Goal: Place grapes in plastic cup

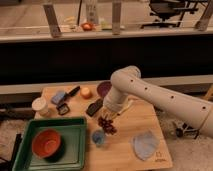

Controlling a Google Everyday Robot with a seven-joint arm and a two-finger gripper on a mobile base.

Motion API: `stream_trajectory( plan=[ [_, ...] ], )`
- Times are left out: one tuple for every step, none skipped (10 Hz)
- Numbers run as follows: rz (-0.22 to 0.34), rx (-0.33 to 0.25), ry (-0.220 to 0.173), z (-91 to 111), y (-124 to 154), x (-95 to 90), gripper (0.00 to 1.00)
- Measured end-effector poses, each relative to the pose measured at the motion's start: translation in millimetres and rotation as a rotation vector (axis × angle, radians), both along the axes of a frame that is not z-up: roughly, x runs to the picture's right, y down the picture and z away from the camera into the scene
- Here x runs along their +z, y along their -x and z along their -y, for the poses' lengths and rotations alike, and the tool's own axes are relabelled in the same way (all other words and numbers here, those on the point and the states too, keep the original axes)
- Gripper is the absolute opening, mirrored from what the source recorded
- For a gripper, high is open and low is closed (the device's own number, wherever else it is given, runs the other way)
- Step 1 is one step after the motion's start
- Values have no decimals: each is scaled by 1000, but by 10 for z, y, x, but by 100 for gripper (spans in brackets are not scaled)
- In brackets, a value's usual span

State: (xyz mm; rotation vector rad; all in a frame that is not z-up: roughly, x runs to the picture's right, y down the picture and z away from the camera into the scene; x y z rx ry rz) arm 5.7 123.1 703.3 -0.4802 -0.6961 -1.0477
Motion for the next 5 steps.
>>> stream_trajectory(
  plan=[
    [7, -14, -11, 20, 58, -95, 0],
    [11, -26, -19, 18, 92, -156, 0],
    [20, -41, -30, 7, 143, -230, 0],
    [28, -55, -37, -3, 189, -288, 0],
    [35, -65, -40, -16, 220, -321, 0]
  ],
)
